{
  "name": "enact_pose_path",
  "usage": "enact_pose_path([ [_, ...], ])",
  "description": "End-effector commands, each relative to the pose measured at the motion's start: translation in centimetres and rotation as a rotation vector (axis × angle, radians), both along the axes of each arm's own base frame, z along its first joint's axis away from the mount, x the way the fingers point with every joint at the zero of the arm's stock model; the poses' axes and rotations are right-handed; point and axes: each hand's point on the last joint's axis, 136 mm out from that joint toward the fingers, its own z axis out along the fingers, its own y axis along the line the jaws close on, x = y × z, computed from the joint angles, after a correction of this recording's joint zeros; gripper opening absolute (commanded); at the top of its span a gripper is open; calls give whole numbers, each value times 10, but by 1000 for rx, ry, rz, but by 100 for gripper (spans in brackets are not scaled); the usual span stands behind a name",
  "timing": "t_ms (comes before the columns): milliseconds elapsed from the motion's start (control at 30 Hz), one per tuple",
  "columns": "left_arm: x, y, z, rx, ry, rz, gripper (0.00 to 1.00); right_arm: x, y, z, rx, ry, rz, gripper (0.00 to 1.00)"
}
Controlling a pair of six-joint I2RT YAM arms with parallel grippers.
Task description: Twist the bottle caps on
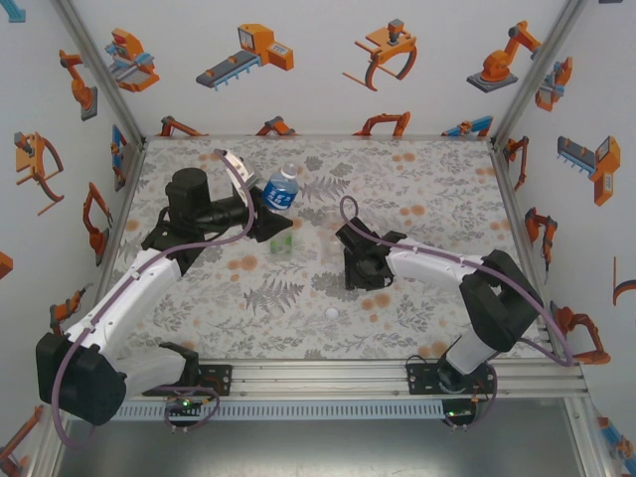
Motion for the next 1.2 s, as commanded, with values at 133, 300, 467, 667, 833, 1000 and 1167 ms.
enact_pose_path([
  [133,0,-3,18,-23,-37,-12,10,6,-5,17,3,-45,-19,46],
  [300,1,-3,18,-22,-36,-12,10,6,-11,17,4,-45,-30,46],
  [467,1,-3,17,-25,-31,-11,11,3,-14,12,9,-28,-37,46],
  [667,2,-4,16,-26,-27,-12,10,3,-14,3,16,-13,-43,46],
  [833,2,-4,16,-25,-26,-12,10,3,-14,2,21,-10,-42,46],
  [1000,2,-4,16,-26,-25,-13,10,6,-14,11,30,-34,-45,46],
  [1167,2,-4,16,-27,-25,-13,10,8,-13,15,30,-40,-41,45],
])
